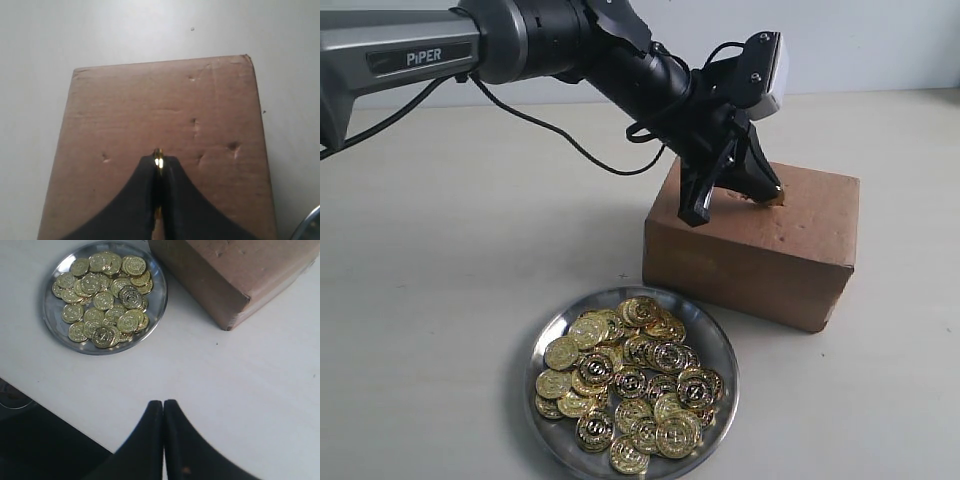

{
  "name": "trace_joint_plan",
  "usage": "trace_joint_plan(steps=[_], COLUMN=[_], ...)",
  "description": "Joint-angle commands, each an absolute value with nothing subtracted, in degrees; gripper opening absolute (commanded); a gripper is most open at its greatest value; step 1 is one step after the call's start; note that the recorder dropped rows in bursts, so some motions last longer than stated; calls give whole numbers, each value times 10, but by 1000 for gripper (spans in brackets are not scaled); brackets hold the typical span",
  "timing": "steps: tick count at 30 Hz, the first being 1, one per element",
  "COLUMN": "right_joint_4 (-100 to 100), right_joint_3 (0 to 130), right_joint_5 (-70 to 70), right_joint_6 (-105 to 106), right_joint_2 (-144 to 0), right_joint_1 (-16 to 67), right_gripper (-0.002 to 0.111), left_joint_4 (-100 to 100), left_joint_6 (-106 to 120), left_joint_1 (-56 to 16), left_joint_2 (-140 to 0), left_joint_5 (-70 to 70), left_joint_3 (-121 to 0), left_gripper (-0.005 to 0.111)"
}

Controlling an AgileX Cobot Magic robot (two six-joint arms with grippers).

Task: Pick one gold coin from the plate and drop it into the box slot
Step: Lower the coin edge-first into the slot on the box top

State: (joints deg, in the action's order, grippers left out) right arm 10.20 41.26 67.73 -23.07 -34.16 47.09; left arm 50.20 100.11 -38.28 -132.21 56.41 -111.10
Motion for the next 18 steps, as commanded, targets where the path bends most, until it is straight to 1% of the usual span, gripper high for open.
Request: trace_joint_plan(steps=[1,18], right_joint_4=[105,105], right_joint_3=[410,410], right_joint_5=[676,676], right_joint_6=[-224,-220], right_joint_2=[-340,-340], right_joint_1=[473,473], right_gripper=[0,0], left_joint_4=[502,495], left_joint_6=[1006,1006], left_joint_1=[-384,-383], left_joint_2=[-1324,-1329], left_joint_5=[546,541], left_joint_3=[-1114,-1114], left_gripper=[0,0])
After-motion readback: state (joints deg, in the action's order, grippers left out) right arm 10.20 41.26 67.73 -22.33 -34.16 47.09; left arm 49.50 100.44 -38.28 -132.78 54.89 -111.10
